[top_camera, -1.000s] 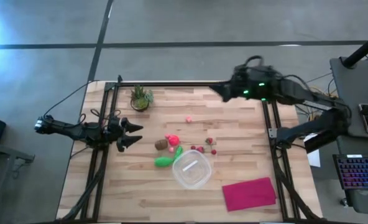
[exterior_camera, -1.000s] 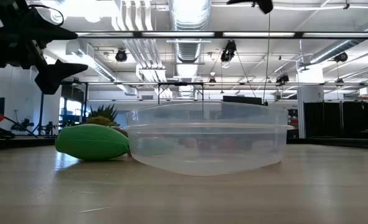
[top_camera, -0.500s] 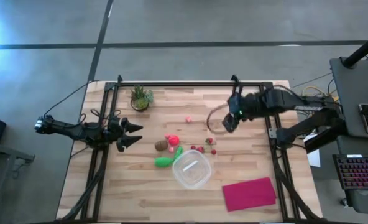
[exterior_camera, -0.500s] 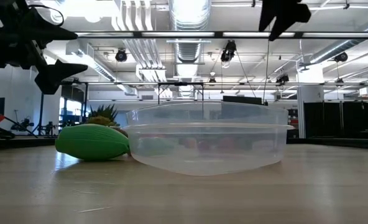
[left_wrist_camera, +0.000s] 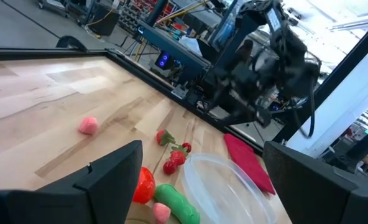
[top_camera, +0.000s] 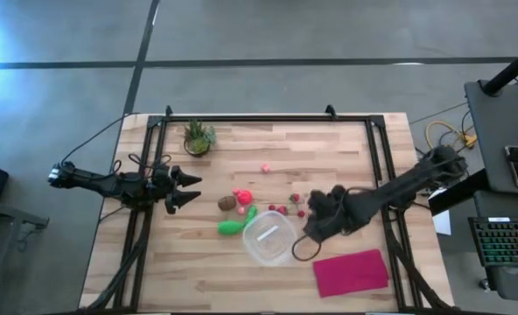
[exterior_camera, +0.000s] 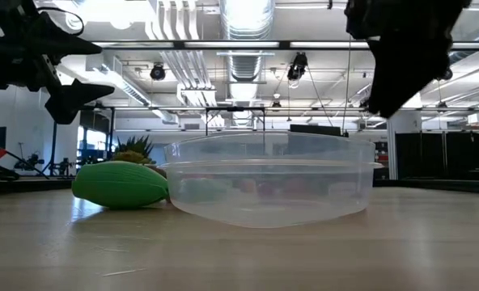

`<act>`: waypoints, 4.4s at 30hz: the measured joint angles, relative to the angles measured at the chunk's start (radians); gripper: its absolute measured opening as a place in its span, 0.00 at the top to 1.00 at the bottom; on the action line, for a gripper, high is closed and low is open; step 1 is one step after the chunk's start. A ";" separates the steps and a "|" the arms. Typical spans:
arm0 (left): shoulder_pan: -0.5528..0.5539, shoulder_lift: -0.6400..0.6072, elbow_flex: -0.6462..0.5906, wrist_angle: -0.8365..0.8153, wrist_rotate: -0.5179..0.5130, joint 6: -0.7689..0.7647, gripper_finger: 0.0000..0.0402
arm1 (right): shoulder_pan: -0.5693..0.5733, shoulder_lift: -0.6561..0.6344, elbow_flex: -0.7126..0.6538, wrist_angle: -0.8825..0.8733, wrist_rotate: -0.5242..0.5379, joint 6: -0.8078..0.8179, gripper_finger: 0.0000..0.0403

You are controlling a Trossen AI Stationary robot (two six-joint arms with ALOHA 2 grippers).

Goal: Pick and placing Produce into tupperware
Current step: Put the right red cherry into the transparent bin, then put the right red strawberry into the transparent bin

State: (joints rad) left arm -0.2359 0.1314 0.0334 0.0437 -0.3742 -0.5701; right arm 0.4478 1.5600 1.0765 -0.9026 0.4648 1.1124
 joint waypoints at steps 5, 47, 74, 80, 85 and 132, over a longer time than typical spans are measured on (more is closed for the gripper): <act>0.000 -0.002 0.000 -0.002 0.000 0.000 0.20 | 0.010 0.100 0.002 0.055 -0.083 0.104 0.42; 0.000 0.000 0.000 0.001 -0.005 -0.157 0.20 | -0.342 0.308 0.108 0.057 -0.498 -0.177 0.45; 0.000 -0.001 0.000 0.001 -0.005 -0.159 0.20 | -0.343 0.303 0.100 0.105 -0.480 -0.194 0.63; 0.000 -0.002 0.000 0.002 -0.005 -0.159 0.20 | -0.343 0.303 0.098 0.105 -0.480 -0.189 0.69; 0.000 0.000 0.000 0.001 -0.005 -0.159 0.20 | -0.343 0.303 0.098 0.104 -0.481 -0.189 0.74; 0.000 0.027 0.001 -0.002 -0.005 -0.157 0.20 | -0.307 0.414 0.443 0.039 -0.638 -0.475 0.64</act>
State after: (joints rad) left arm -0.2359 0.1582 0.0341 0.0419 -0.3790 -0.7271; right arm 0.1411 1.9739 1.5200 -0.8638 -0.1734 0.6379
